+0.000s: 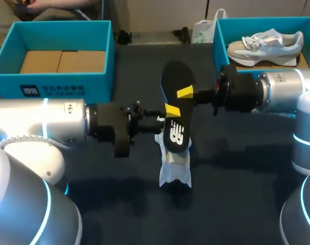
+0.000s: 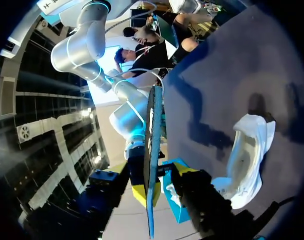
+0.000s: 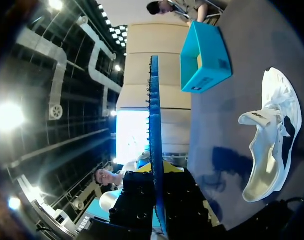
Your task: Take the shoe out of the shoebox, open the shoe tongue, remove and reinsert the insole, then place the shoe into the shoebox
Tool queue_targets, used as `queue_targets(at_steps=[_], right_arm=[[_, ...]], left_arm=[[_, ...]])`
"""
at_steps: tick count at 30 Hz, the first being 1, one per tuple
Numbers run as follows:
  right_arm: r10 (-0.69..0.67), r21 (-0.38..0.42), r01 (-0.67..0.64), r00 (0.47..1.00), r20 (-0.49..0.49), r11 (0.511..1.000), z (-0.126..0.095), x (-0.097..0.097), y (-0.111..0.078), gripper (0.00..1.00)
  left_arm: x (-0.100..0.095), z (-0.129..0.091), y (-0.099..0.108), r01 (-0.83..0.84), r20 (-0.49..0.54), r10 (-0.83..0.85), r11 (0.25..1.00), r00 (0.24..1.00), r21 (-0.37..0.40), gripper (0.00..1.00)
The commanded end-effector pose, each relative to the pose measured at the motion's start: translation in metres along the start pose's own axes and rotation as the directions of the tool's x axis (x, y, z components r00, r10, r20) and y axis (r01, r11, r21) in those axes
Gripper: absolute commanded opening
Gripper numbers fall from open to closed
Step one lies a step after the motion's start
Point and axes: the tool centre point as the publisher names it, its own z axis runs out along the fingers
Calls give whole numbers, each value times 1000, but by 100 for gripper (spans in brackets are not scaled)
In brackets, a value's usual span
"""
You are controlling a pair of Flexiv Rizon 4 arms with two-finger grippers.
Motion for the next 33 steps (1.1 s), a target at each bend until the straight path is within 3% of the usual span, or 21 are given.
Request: queue_targets(at_steps=[1, 20, 27, 33], right_arm=[[6, 1, -6, 1000, -3, 1000, -3, -4, 0, 0], [30, -7, -31, 999, -20, 1000, -5, -17, -2, 0], [39, -10, -39, 999, -21, 999, -4, -20, -3, 0], [39, -9, -39, 999, -19, 999, -2, -23, -4, 0]], left_arm=[[-3, -19, 5, 3, -32, -2, 999, 999, 35, 100], [7, -51, 29, 27, -313, 24, 987, 949, 159, 100], [8, -62, 32, 100, -506, 13, 976, 863, 196, 100], [-1, -62, 34, 161, -611, -1, 965, 791, 206, 100]])
